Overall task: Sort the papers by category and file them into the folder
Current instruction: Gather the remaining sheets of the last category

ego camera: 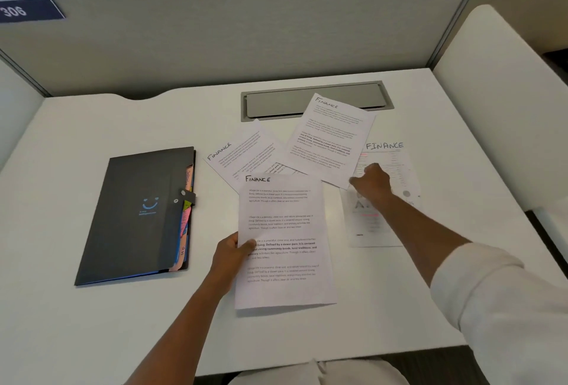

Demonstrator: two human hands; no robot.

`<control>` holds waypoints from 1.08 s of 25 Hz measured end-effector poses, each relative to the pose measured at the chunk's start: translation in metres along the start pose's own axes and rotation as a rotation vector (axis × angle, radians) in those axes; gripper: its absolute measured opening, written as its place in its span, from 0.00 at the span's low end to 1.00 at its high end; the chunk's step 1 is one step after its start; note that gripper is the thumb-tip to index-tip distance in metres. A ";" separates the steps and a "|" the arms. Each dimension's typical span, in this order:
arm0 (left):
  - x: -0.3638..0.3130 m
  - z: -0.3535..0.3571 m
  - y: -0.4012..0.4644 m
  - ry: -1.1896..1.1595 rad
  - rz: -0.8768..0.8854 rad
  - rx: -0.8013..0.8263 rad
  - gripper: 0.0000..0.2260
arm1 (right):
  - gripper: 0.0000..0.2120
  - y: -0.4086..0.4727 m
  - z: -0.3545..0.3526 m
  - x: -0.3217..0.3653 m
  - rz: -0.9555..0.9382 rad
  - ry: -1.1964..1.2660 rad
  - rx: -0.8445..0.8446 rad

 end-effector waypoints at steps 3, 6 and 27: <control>0.004 -0.001 0.007 -0.019 -0.040 0.013 0.08 | 0.32 0.024 0.008 0.019 0.070 -0.114 -0.006; 0.004 -0.002 0.011 -0.044 -0.057 0.003 0.08 | 0.36 0.033 0.014 0.039 0.093 -0.190 -0.043; 0.009 -0.002 0.010 -0.112 -0.092 0.009 0.09 | 0.19 0.035 0.021 0.035 0.056 0.211 -0.116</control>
Point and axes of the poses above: each hand's wrist, its own y-axis towards the middle knuckle, its own z-axis out of the palm, x = y × z, the point moved 8 cm from there along y, towards the middle knuckle, and after that the axes turned 1 degree about x, right-handed, at the moved point
